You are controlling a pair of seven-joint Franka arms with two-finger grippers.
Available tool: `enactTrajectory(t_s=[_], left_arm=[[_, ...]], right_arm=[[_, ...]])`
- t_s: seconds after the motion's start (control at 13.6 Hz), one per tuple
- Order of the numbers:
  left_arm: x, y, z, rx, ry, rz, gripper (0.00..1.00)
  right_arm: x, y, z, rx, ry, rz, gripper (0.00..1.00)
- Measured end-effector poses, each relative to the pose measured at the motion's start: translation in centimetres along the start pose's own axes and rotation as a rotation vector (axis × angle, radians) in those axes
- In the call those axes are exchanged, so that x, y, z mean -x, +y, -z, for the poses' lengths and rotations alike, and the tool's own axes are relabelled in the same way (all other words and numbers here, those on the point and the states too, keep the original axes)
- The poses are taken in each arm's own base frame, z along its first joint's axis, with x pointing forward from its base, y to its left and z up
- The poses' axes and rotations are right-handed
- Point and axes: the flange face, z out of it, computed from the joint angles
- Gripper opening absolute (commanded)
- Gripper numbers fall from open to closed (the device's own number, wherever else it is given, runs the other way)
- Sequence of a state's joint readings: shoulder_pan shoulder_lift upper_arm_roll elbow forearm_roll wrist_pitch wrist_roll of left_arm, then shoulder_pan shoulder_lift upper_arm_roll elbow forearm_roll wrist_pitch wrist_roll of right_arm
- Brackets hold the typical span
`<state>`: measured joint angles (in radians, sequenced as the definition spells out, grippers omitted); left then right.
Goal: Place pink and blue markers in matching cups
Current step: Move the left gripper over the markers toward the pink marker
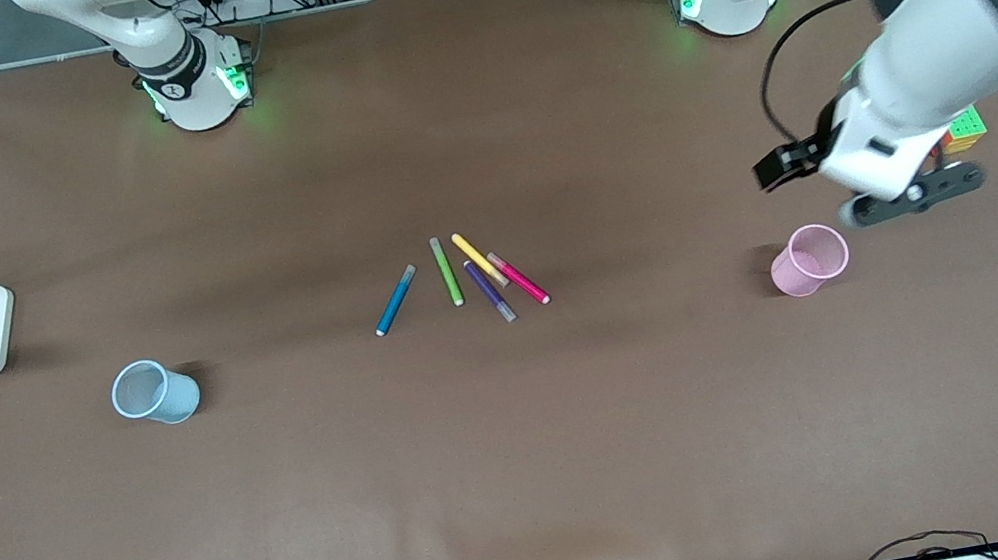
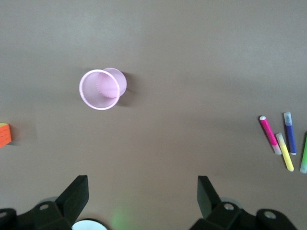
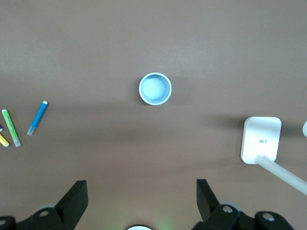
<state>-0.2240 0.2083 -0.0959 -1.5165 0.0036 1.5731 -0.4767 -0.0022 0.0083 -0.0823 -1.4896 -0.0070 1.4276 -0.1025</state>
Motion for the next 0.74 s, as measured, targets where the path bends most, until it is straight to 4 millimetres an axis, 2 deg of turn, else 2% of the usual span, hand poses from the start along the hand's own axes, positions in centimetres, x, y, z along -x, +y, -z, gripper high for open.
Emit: enactTrajectory(t_s=[0.22, 0.52, 0.74], left_arm=[[-0.2, 2.7, -2.8, -0.021, -0.032, 0.079, 1.00], [0.0, 5.5, -4.6, -0.027, -0.034, 0.155, 1.00], [0.6, 7.8, -6.2, -0.043, -0.045, 0.196, 1.00]], right_arm=[[-0.5, 0.1, -0.7, 0.000, -0.014, -0.001, 1.00], [-1.7, 0.5, -2.9, -0.002, -0.055, -0.009, 1.00], [-2.8, 1.6, -4.7, -0.004, -0.083, -0.027, 1.00]])
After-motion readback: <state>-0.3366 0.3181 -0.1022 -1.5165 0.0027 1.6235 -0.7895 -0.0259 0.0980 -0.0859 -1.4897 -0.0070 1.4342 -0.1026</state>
